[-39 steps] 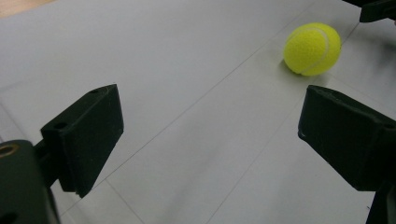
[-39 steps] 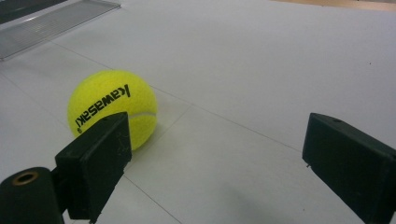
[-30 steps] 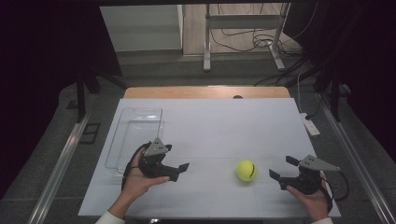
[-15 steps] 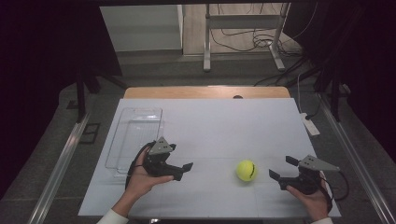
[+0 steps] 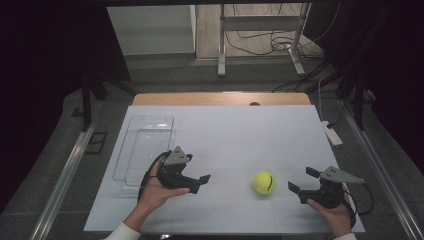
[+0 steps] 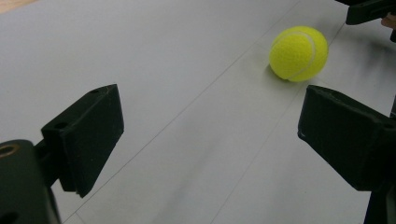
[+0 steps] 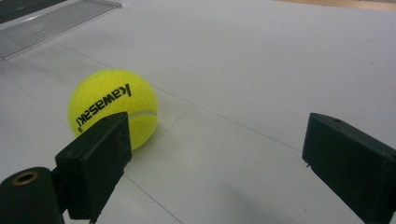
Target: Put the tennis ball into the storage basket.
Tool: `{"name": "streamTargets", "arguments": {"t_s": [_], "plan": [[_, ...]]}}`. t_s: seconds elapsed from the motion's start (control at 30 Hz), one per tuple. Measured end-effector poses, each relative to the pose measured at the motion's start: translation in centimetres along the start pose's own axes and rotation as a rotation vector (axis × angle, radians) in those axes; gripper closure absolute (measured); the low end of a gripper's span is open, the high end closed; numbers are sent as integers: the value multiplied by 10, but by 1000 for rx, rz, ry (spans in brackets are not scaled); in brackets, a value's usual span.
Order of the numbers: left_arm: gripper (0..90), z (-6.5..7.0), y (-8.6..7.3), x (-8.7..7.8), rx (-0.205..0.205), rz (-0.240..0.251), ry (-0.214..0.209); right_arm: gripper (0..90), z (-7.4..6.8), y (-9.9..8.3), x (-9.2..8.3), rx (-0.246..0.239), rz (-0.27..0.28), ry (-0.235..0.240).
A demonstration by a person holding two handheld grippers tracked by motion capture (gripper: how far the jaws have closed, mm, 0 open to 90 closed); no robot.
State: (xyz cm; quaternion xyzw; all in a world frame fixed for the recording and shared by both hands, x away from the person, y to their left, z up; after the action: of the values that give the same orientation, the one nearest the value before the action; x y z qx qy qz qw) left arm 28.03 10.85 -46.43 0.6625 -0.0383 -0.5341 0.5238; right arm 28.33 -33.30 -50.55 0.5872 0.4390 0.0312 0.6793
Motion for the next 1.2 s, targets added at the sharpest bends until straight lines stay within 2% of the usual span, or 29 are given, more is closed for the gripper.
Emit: {"name": "streamTargets", "arguments": {"t_s": [0.8,1.2], "plan": [[80,10,14,14,32,-14,-34,85,1,0,0,4,-4,-2],[80,19,24,27,61,-25,-62,85,0,0,0,4,-4,-4]]}}
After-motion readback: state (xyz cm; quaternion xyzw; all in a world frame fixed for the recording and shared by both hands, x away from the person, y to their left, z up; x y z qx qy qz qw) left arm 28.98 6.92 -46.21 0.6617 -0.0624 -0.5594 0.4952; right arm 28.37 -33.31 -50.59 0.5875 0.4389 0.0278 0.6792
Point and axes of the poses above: each handheld gripper's, and its own axes: x roughly forward along the jaws, y roughly out of its top, z roughly to its right, the point moved 1 cm from there along x, roughly forward along the jaws, and after that the axes turned 6 degrees about -z, right-handed, at the moved point
